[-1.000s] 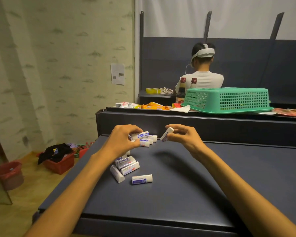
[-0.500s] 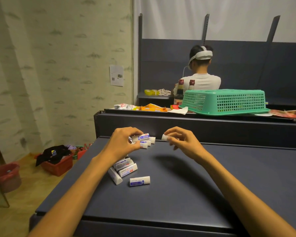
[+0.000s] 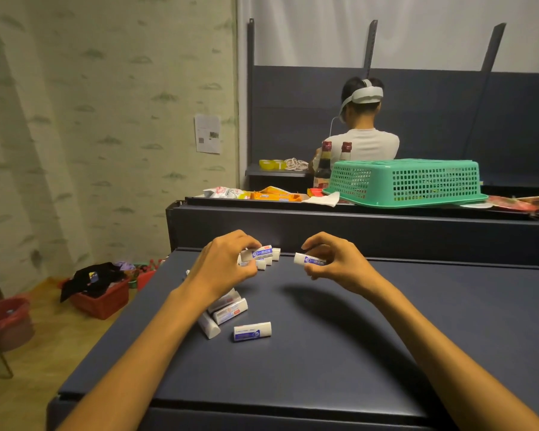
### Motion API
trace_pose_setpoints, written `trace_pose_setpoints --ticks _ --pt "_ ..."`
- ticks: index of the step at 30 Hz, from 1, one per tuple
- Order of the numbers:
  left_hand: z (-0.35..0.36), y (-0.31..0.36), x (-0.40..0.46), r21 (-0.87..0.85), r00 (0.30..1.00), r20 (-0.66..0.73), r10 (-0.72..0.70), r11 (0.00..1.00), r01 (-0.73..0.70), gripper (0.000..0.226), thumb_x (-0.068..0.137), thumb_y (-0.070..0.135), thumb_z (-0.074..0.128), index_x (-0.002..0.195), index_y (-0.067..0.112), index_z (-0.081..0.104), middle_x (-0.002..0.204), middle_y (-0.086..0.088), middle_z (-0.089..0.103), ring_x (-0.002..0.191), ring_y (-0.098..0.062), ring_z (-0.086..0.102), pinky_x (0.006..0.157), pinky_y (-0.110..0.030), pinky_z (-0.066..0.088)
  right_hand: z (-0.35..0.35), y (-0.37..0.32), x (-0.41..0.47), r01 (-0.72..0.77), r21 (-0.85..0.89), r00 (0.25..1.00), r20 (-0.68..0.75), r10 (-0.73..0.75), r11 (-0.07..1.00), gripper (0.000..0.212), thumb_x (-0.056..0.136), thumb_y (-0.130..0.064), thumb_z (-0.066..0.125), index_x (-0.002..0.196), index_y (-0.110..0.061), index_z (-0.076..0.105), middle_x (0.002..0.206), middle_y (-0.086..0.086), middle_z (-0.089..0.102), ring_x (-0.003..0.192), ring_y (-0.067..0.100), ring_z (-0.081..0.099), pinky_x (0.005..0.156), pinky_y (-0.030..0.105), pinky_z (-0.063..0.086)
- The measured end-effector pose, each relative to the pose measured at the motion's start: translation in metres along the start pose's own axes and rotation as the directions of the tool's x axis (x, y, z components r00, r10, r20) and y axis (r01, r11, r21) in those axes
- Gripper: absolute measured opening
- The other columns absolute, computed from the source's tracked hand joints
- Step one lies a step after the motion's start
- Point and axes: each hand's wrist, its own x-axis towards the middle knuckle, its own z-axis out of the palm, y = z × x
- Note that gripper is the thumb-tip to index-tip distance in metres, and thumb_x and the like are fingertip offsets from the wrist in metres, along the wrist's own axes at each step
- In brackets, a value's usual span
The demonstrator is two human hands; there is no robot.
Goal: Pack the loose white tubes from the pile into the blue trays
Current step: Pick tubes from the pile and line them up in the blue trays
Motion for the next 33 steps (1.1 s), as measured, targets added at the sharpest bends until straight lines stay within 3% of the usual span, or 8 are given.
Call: trace_pose_setpoints --ticks 4,11,17,21,27,33 --pt "0.005 0.007 0.001 0.057 1.0 -0.012 0.018 0.998 -0.018 0.028 0.078 0.016 0.073 0.106 0.017 0.07 0.101 0.001 0.068 0.09 -0.013 0.061 0.075 -0.03 0.055 -0.009 0.004 -0.008 0.035 -0.235 0.999 -0.014 -0.039 0.971 0.031 0.08 -0.01 0.074 0.104 -0.026 0.061 0.099 -0.008 0.066 0.088 0.005 0.065 0.075 0.014 0.052" --pt "0.023 0.04 0.01 0.043 0.997 -0.038 0.074 0.996 -0.072 0.024 0.076 0.012 0.073 0.099 0.017 0.071 0.096 0.002 0.068 0.085 -0.016 0.062 0.068 -0.037 0.057 -0.037 0.011 -0.035 0.094 -0.43 0.989 -0.06 -0.132 0.898 0.029 0.078 -0.012 0.076 0.103 -0.021 0.066 0.102 -0.006 0.059 0.088 0.009 0.06 0.076 0.017 0.052" --pt "0.05 0.092 0.022 0.009 0.993 0.01 0.116 0.993 -0.116 0.026 0.077 0.015 0.072 0.102 0.019 0.071 0.1 0.004 0.067 0.089 -0.015 0.063 0.072 -0.037 0.057 -0.083 0.023 -0.088 0.086 -0.572 0.973 -0.128 -0.193 0.816 0.028 0.079 -0.019 0.075 0.107 -0.023 0.068 0.098 -0.01 0.061 0.086 0.002 0.05 0.071 0.017 0.045" --pt "0.078 0.152 0.031 -0.017 0.988 0.023 0.151 0.988 -0.151 0.026 0.076 0.017 0.072 0.101 0.023 0.071 0.099 0.007 0.066 0.089 -0.015 0.062 0.07 -0.036 0.056 -0.13 0.035 -0.139 0.062 -0.597 0.96 -0.183 -0.211 0.8 0.026 0.078 -0.015 0.076 0.103 -0.02 0.07 0.093 -0.008 0.063 0.081 0.001 0.046 0.068 0.012 0.038" --pt "0.124 0.273 0.036 -0.048 0.971 0.033 0.236 0.971 -0.234 0.025 0.073 0.017 0.07 0.097 0.024 0.07 0.095 0.006 0.066 0.087 -0.019 0.063 0.062 -0.035 0.053 -0.221 0.051 -0.241 -0.015 -0.605 0.947 -0.263 -0.182 0.796 0.026 0.075 -0.009 0.076 0.098 -0.019 0.07 0.092 -0.005 0.063 0.083 0.01 0.052 0.072 0.023 0.045" --pt "0.17 0.393 0.038 -0.119 0.958 0.042 0.284 0.953 -0.277 0.027 0.073 0.017 0.071 0.099 0.024 0.071 0.099 0.006 0.067 0.089 -0.02 0.063 0.065 -0.038 0.053 -0.306 0.069 -0.345 -0.121 -0.62 0.935 -0.334 -0.122 0.775 0.026 0.078 -0.012 0.077 0.103 -0.018 0.069 0.1 -0.001 0.061 0.09 0.016 0.055 0.077 0.029 0.049"
